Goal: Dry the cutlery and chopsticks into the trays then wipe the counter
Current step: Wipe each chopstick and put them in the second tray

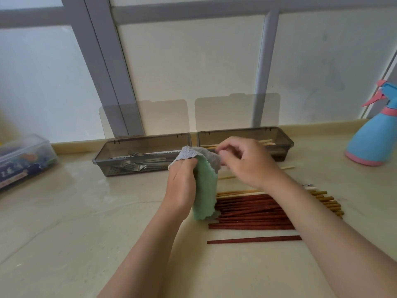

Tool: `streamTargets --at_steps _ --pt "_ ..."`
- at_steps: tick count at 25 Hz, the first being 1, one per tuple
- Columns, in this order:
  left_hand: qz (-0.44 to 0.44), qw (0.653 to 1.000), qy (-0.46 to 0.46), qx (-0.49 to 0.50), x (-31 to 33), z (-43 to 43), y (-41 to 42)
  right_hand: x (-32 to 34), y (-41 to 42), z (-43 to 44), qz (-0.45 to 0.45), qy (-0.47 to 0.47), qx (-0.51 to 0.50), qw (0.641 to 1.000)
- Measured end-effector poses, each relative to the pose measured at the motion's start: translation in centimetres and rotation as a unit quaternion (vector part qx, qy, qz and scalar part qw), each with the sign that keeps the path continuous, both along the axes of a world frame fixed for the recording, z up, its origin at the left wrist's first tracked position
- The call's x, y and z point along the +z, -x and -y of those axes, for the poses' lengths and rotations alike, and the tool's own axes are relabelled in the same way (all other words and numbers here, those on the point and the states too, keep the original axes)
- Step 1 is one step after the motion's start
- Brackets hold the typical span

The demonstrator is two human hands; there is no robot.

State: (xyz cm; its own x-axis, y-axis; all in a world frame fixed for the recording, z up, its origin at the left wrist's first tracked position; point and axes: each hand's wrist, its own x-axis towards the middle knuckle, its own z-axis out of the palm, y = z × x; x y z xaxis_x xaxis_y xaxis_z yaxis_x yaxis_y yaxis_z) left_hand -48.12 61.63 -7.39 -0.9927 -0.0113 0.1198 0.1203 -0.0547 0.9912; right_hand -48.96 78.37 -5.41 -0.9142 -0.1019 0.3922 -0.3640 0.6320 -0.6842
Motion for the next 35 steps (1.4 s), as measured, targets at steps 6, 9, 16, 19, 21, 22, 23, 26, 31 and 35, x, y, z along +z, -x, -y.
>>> streamTargets --at_steps 6,9,16,19,21,22,23,26,31,35 --pt "-0.048 0.998 0.035 -0.011 -0.4 -0.2 0.0 -1.2 -2.1 2.6 -0.01 0.033 0.048 0.998" --pt "-0.03 0.999 0.011 -0.003 -0.5 -0.2 0.2 -0.9 -2.7 2.6 -0.031 0.045 0.058 0.997" --pt "0.041 0.992 -0.113 -0.028 -0.5 0.4 0.5 -1.5 -3.6 3.7 0.056 0.078 0.139 0.986" --pt "0.039 0.987 -0.141 -0.064 -0.6 0.3 0.3 -1.8 -3.4 4.2 0.12 0.124 0.19 0.966" --pt "0.049 0.983 -0.157 -0.08 -0.4 0.1 0.0 -1.9 -3.2 4.2 0.152 0.158 0.221 0.95" --pt "0.062 0.982 -0.163 -0.078 -0.4 0.1 0.0 -1.7 -3.3 4.1 0.164 0.172 0.233 0.943" --pt "0.081 0.979 -0.17 -0.075 -0.3 0.2 0.0 -1.5 -3.4 4.0 0.173 0.175 0.242 0.938" --pt "0.116 0.977 -0.171 -0.057 0.1 0.4 0.0 -0.1 -3.5 2.8 0.132 0.143 0.175 0.965" --pt "0.124 0.97 -0.208 0.018 0.2 0.7 0.8 -0.7 -0.7 -3.8 0.076 -0.155 -0.142 0.975" --pt "0.128 0.965 -0.227 0.007 0.4 0.8 0.5 -2.8 0.3 -7.0 0.219 -0.32 -0.179 0.904"
